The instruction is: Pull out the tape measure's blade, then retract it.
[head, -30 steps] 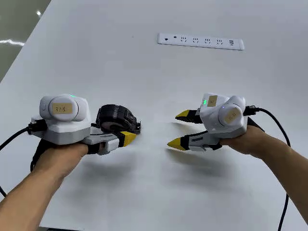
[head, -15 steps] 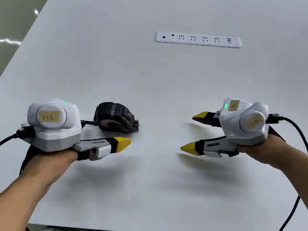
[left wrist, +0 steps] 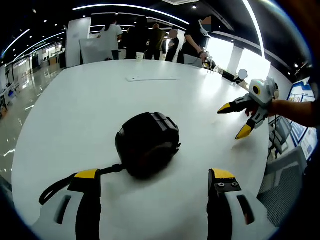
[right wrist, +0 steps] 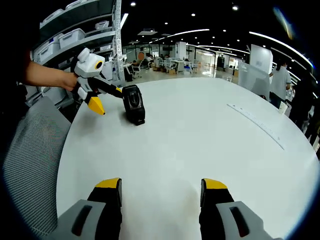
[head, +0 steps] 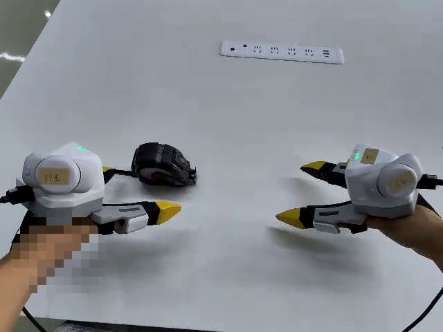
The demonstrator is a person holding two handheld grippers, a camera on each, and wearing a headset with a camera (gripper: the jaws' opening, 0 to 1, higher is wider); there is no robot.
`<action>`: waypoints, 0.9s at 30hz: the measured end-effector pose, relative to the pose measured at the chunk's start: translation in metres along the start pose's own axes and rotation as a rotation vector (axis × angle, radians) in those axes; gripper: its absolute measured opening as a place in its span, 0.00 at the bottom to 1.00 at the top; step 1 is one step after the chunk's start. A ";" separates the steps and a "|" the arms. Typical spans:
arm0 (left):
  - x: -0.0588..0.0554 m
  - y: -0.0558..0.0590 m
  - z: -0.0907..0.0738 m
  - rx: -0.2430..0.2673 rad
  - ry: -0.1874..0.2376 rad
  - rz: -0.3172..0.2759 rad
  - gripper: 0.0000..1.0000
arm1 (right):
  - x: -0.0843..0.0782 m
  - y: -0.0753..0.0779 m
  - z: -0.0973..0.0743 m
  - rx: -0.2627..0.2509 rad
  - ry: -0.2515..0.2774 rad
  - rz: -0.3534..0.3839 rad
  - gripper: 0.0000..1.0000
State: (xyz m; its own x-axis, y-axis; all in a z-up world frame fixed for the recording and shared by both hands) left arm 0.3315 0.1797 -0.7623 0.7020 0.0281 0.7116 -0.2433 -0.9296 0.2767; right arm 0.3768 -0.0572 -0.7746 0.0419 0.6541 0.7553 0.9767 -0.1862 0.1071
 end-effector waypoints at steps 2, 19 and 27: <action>0.000 0.003 -0.001 -0.016 0.002 0.020 0.86 | -0.001 -0.001 -0.004 -0.011 0.004 0.017 0.66; -0.005 0.018 -0.009 -0.081 0.030 0.112 0.91 | -0.005 -0.016 -0.027 -0.063 0.062 0.106 0.79; -0.006 0.026 -0.013 -0.094 0.058 0.119 0.94 | -0.010 -0.020 -0.037 -0.106 0.063 0.093 0.84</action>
State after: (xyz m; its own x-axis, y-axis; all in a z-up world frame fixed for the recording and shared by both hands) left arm 0.3119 0.1606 -0.7512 0.6254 -0.0571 0.7782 -0.3864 -0.8891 0.2453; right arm 0.3494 -0.0870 -0.7605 0.1145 0.5839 0.8037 0.9413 -0.3224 0.1001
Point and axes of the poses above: the centre of the closed fingertips' face, and the gripper's own axes: z roughly forward along the fingers, y roughly to its right, x roughly out of its top, the point moved 1 cm from there along -z, roughly backward along the fingers, and after that the axes turned 10 degrees about -z, right-handed, at the moved point
